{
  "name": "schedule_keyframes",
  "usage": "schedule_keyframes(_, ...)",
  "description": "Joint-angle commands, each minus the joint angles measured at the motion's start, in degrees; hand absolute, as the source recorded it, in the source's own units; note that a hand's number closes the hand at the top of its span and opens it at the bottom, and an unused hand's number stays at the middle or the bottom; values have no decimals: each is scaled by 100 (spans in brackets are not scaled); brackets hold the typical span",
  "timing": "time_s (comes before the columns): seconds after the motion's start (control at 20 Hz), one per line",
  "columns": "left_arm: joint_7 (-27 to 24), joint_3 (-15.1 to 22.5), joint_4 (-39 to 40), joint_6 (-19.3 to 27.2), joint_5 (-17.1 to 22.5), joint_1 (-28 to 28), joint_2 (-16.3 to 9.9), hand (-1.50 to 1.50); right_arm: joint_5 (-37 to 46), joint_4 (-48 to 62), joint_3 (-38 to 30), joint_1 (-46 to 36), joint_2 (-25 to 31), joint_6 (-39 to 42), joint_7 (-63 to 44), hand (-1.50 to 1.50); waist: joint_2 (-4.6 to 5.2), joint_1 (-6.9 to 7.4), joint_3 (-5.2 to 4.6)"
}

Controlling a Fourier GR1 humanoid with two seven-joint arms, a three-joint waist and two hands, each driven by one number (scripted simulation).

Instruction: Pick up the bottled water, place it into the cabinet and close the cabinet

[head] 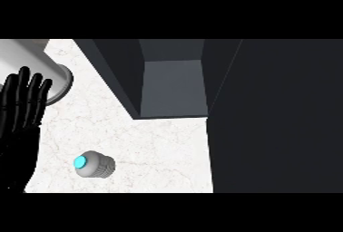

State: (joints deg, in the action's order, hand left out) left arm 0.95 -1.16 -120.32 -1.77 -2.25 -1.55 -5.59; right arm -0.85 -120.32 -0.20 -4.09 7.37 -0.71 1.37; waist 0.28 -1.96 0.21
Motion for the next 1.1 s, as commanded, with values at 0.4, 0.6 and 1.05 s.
schedule_keyframes(0.4, 644, 129, 85, -2231, 2840, 1127, -822, -150, -856, -356, 482, 1303, -149, 443, -994, -150, -53, 246, -26)
schedule_keyframes(0.6, 690, -508, 11, -2576, 3616, 1540, -1215, -150, -1102, -1352, 674, 2186, -72, 609, -1285, -150, -52, 176, -24)
schedule_keyframes(1.05, 860, -1088, -598, -3004, 3755, 2268, -1265, -150, -1079, -2566, 906, 3280, -229, 694, -1504, -150, -47, 175, -23)
